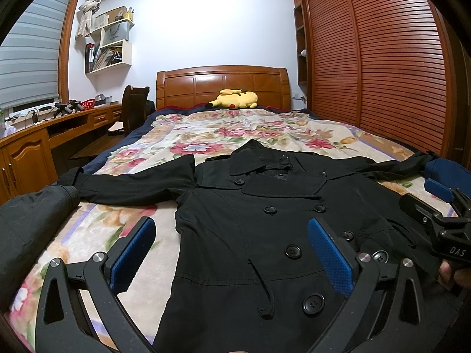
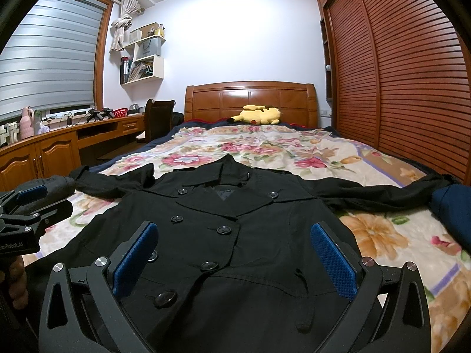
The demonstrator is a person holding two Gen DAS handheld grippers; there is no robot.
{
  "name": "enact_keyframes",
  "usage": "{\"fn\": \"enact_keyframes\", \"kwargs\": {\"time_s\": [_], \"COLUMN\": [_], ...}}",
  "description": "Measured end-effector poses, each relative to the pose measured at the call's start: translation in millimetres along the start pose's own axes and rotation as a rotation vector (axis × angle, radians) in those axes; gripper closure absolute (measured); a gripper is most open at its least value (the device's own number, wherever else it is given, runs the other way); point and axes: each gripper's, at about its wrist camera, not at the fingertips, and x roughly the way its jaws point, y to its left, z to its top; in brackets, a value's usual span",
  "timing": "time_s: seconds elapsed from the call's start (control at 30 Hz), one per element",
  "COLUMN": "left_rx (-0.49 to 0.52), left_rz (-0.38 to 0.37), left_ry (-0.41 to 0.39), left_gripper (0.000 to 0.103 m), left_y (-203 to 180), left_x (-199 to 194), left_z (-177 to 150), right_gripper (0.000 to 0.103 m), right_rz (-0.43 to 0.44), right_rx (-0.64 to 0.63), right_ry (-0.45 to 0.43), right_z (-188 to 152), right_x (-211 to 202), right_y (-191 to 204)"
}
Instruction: Fold large clothes
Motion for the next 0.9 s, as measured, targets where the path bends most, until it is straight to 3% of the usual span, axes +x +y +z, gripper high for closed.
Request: {"fn": "enact_keyframes", "kwargs": {"time_s": [0.9], "left_rx": [0.0], "left_rz": [0.0], "left_ry": [-0.003], "left_gripper": [0.0], "left_y": [5.0], "left_x": [-4.6], "left_z": [0.6], "right_gripper": [0.0], "right_rz": [0.0], "right_rx": [0.001], "right_ry": [-0.001], "right_z": [0.0], "right_x": [-0.3], "right_y": [0.1]}}
